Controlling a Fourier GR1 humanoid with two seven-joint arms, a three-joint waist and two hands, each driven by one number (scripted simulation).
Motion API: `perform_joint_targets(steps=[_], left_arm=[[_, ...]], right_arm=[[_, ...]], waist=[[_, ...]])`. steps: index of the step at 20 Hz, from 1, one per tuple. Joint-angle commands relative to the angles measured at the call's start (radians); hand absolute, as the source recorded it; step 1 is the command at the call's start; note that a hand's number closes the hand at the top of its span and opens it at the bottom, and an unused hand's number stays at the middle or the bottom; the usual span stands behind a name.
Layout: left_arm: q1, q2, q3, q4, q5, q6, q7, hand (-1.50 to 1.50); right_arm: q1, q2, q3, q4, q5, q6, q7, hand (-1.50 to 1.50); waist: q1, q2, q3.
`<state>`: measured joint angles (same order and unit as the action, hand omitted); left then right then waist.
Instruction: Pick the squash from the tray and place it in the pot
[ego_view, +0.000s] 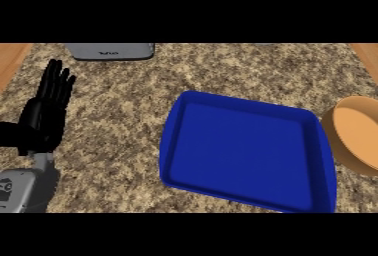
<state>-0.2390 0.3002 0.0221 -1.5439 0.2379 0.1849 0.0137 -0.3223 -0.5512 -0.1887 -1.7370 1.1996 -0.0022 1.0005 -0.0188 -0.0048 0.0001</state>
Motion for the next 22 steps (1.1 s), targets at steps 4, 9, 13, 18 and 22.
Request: perform_joint_targets(steps=[4,9,13,18,22], left_arm=[[-0.012,-0.023,0.001,-0.016,-0.015,-0.023,0.031,0.0],[-0.062,-0.023,0.012,0.029,-0.018,-0.013,0.034,0.0],[0.005,-0.023,0.02,-0.029,-0.016,-0.026,0.023,0.0],[-0.012,-0.061,-0.001,-0.025,-0.058,-0.003,0.023,0.0],[-0.008,-0.037,0.015,-0.043,-0.04,-0.027,0.041,0.0]], right_arm=[[0.107,-0.018,-0.148,0.032,-0.1,-0.002,-0.105,1.5],[0.087,0.097,-0.204,0.201,-0.236,-0.102,-0.135,1.5],[0.095,0.109,-0.247,0.247,-0.367,-0.123,-0.266,-1.5],[0.059,0.096,-0.228,0.31,-0.369,-0.204,-0.414,-1.5],[0.035,0.134,-0.272,0.2,-0.438,-0.28,-0.434,-1.5]], waist=[[0.014,0.004,0.0],[0.009,0.007,0.001],[0.02,0.004,0.001],[0.021,0.005,0.0],[0.019,0.002,0.0]])
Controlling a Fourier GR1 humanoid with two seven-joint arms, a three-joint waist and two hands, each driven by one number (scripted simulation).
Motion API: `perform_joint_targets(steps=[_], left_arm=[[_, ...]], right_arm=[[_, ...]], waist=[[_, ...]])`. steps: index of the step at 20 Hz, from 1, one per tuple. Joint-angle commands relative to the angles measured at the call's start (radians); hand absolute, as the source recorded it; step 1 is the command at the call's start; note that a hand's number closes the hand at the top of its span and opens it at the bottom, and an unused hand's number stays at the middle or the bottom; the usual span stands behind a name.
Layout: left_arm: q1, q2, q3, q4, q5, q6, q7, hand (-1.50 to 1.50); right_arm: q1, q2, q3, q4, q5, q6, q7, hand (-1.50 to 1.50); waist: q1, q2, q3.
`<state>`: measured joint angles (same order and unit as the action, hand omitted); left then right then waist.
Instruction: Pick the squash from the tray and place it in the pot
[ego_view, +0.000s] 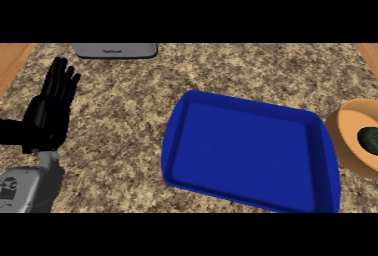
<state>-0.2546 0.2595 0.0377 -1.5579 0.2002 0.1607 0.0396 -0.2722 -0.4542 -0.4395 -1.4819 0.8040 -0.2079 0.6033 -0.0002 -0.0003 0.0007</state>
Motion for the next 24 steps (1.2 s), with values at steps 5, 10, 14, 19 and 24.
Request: perform_joint_targets(steps=[5,10,14,19,24], left_arm=[[-0.011,-0.025,-0.01,0.016,-0.035,0.018,-0.009,0.0],[-0.011,-0.008,0.039,0.098,-0.003,-0.037,-0.066,0.0],[0.007,0.005,0.053,0.066,0.007,-0.054,-0.054,0.0],[0.004,-0.037,0.008,-0.034,-0.052,0.028,0.03,0.0],[0.025,0.018,0.05,-0.092,-0.005,-0.039,0.082,0.0]], right_arm=[[-0.013,0.073,-0.119,-0.112,-0.127,-0.152,-0.005,-1.5],[0.081,0.099,-0.222,-0.216,-0.264,-0.2,-0.079,-1.5],[0.181,0.094,-0.329,-0.293,-0.366,-0.217,-0.164,-1.5],[0.308,0.17,-0.417,-0.366,-0.521,-0.204,-0.299,-1.5],[0.42,0.148,-0.563,-0.394,-0.67,-0.112,-0.351,-1.5]], waist=[[-0.009,-0.002,0.0],[-0.015,-0.001,-0.001],[-0.017,-0.002,0.0],[-0.013,-0.003,0.0],[-0.008,-0.004,0.0]])
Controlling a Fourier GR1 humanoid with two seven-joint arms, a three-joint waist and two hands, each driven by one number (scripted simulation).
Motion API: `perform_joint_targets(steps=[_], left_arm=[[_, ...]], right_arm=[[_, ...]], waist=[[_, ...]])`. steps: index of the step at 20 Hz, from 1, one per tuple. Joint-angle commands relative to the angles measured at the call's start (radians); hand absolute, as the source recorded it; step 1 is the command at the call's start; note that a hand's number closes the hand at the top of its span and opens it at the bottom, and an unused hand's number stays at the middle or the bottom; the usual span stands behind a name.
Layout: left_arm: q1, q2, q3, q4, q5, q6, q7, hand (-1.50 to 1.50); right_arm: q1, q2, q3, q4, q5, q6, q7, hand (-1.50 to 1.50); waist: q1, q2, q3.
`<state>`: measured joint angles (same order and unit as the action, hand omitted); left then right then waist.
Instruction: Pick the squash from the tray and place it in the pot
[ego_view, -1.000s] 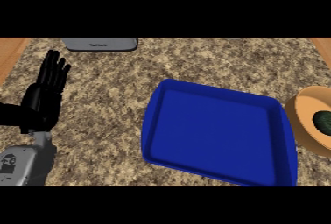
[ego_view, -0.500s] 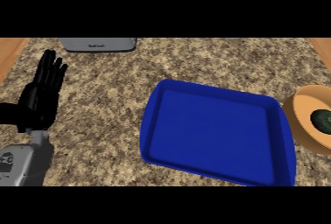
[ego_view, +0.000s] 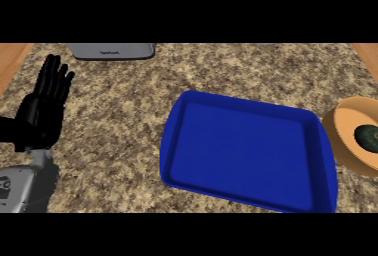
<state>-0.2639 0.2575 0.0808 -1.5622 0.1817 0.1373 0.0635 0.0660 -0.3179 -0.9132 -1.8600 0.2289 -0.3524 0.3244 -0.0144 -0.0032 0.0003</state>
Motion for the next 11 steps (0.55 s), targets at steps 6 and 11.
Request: perform_joint_targets(steps=[6,11], left_arm=[[-0.024,-0.029,0.015,0.07,-0.019,-0.005,-0.035,0.0],[-0.001,-0.042,0.012,0.044,-0.03,-0.013,-0.042,0.0]], right_arm=[[0.207,0.025,-0.235,-0.068,-0.268,0.157,-0.125,-1.5],[0.236,-0.026,-0.337,0.046,-0.35,0.222,-0.16,-1.5]], waist=[[-0.005,0.001,0.0],[0.004,0.002,0.0]])
